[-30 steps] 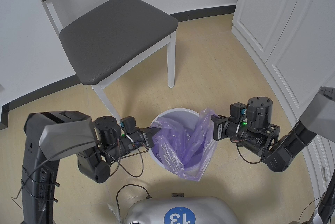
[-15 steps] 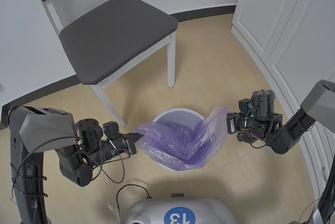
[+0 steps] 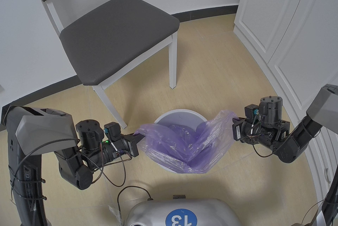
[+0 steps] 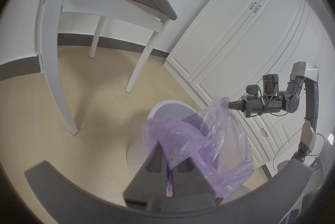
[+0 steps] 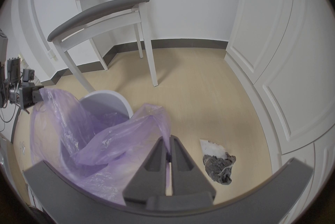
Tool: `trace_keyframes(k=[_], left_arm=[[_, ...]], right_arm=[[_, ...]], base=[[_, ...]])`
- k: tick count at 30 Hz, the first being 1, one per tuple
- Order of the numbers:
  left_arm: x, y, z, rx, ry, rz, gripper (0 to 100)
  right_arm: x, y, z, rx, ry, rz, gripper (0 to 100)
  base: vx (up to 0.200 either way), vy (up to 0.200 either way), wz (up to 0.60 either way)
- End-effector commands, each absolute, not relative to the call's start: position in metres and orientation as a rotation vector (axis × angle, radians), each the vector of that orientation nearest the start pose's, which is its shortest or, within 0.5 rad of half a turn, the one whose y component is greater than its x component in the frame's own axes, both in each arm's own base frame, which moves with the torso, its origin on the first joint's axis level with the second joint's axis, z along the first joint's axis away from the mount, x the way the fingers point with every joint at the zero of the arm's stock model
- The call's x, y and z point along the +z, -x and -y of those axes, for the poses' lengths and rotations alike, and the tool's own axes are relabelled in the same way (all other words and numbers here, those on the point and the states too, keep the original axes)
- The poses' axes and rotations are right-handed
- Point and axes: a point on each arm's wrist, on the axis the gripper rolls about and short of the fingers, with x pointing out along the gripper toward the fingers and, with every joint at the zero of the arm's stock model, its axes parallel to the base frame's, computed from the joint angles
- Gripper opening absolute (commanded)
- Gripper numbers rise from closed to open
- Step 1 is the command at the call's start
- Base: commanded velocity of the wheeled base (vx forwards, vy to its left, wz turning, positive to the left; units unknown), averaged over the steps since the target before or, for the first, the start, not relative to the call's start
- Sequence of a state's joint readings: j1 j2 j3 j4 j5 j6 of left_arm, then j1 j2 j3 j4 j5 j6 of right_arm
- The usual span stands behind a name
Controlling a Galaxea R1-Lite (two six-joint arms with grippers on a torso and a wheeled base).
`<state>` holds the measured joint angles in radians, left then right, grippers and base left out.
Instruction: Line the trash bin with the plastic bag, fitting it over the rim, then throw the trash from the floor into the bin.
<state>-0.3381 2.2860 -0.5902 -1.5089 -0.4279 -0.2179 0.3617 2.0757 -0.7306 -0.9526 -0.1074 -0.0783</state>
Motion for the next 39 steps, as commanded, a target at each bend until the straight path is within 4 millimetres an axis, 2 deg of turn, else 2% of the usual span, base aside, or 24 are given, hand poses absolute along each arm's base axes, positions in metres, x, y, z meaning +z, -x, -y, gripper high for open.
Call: trace_keyframes(k=[1, 6, 18, 39], left_arm=[[0.028, -0.325, 0.127, -0.747, 0.214, -0.264, 0], [0.031, -0.328, 0.129, -0.75, 0.212, -0.244, 0], [0.027, -0.309, 0.138, -0.741, 0.206, -0.256, 0], [0.031, -0.309, 0.138, -0.718, 0.21, -0.243, 0]], right_arm=[[0.074, -0.327, -0.122, 0.262, 0.161, -0.351, 0], [0.078, -0.322, -0.116, 0.251, 0.149, -0.296, 0], [0.081, -0.317, -0.12, 0.268, 0.165, -0.292, 0], [0.081, -0.316, -0.121, 0.271, 0.165, -0.288, 0]], base=[[0.0, 0.0, 0.0], [0.0, 0.0, 0.0], [0.0, 0.0, 0.0], [0.0, 0.0, 0.0]])
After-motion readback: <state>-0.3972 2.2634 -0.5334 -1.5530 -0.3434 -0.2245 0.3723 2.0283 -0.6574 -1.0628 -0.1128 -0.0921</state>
